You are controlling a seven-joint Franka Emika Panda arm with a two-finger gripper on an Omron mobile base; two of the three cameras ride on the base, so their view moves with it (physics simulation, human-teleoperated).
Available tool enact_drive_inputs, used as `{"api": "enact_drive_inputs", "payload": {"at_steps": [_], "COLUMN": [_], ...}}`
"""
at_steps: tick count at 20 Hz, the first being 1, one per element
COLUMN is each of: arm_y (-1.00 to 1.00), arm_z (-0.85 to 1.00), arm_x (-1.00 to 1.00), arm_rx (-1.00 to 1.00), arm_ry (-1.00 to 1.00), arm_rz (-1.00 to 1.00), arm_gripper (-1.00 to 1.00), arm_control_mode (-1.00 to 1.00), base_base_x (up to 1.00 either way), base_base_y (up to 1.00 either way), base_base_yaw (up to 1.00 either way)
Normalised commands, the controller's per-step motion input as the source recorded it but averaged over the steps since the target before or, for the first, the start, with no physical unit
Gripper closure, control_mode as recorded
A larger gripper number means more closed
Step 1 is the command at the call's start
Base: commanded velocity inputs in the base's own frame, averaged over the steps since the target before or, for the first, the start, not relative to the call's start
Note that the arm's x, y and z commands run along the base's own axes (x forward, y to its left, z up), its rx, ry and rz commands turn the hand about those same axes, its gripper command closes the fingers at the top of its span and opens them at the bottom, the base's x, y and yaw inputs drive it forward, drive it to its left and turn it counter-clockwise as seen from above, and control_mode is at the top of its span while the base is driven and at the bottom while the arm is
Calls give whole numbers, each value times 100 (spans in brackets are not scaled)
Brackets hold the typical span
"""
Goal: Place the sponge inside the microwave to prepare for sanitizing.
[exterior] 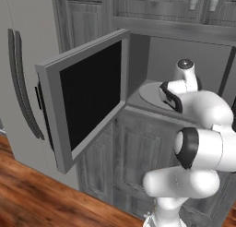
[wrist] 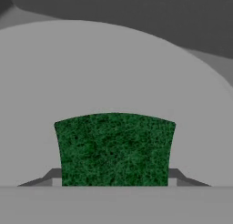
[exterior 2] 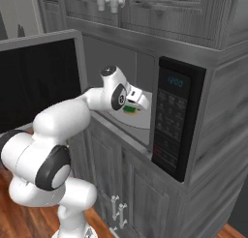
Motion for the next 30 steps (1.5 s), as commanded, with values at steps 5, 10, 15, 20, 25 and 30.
{"api": "enact_drive_inputs", "payload": {"at_steps": [5,10,15,20,25,30], "arm_y": [-6,-8,-5,-8,0,7], "arm_z": [-18,-29,-15,0,0,11], "arm_x": [21,5,6,1,0,-3], "arm_rx": [0,3,1,0,0,-2], "arm_ry": [0,0,0,0,-2,-17], "arm_rz": [0,0,0,0,0,0], "arm_gripper": [100,100,-100,-100,-100,-100], "arm_control_mode": [-100,-100,-100,-100,-100,-100], "base_base_x": [0,0,0,0,0,0], "base_base_y": [0,0,0,0,0,0], "base_base_yaw": [0,0,0,0,0,0]}}
